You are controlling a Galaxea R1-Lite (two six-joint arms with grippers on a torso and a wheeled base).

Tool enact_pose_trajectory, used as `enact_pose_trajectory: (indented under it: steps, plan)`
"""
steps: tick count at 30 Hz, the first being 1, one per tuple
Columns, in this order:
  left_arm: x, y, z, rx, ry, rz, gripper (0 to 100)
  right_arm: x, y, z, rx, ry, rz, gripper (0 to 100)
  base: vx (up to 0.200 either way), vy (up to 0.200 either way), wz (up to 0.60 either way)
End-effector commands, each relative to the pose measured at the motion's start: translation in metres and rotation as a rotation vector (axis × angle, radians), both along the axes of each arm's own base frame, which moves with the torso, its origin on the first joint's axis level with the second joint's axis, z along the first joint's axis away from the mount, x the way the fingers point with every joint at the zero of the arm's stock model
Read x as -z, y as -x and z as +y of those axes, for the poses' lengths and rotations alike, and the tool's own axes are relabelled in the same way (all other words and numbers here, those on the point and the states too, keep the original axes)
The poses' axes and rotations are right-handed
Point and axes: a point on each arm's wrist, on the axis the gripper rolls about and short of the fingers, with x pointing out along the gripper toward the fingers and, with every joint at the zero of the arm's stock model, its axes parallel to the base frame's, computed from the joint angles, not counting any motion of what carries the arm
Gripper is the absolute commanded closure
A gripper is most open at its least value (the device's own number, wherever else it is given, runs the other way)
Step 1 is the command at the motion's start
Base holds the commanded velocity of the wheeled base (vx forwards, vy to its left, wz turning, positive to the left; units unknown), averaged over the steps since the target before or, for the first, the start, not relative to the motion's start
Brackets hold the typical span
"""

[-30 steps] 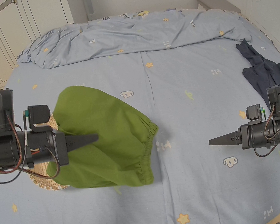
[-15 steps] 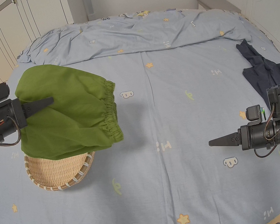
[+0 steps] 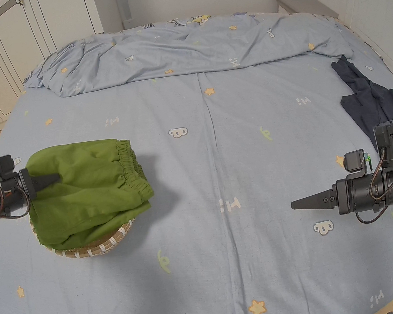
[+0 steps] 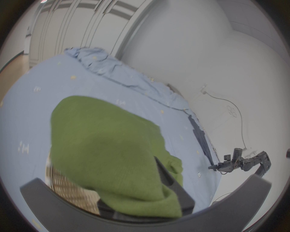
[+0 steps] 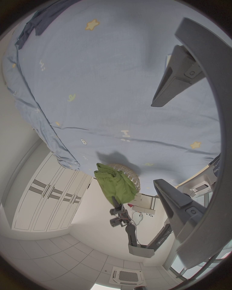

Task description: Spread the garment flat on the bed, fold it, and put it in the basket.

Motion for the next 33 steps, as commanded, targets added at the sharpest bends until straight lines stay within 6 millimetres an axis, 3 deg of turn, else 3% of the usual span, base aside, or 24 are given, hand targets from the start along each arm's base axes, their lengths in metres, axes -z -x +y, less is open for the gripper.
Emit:
enact_pose_trajectory:
  steps: [1,7,16,21,22,23,33]
  plan:
    - [0.077,-0.017,0.025,-0.054,0.059,0.237,100,-0.002,0.004,0.003,-0.016,-0.003,-0.008,0,0.0,0.0,0.0]
    - [0.111,-0.026,0.024,-0.045,0.027,0.304,100,-0.001,0.005,0.004,-0.022,-0.002,-0.002,0,0.0,0.0,0.0]
    - [0.103,-0.057,0.016,-0.179,-0.082,0.31,100,0.001,0.005,0.004,-0.022,0.001,0.002,0,0.0,0.0,0.0]
    - [0.092,-0.056,0.016,-0.196,-0.063,0.286,100,0.001,0.004,0.004,-0.022,0.002,0.004,0,0.0,0.0,0.0]
    - [0.079,-0.052,0.013,-0.193,-0.066,0.252,100,0.002,0.004,0.004,-0.022,0.002,0.005,0,0.0,0.0,0.0]
    - [0.073,-0.048,0.01,-0.19,-0.069,0.239,0,0.001,0.004,0.005,-0.022,0.002,0.004,0,0.0,0.0,0.0]
    - [0.025,-0.014,0.004,-0.208,-0.087,0.147,0,0.003,0.004,0.004,-0.022,0.003,0.008,0,0.0,0.0,0.0]
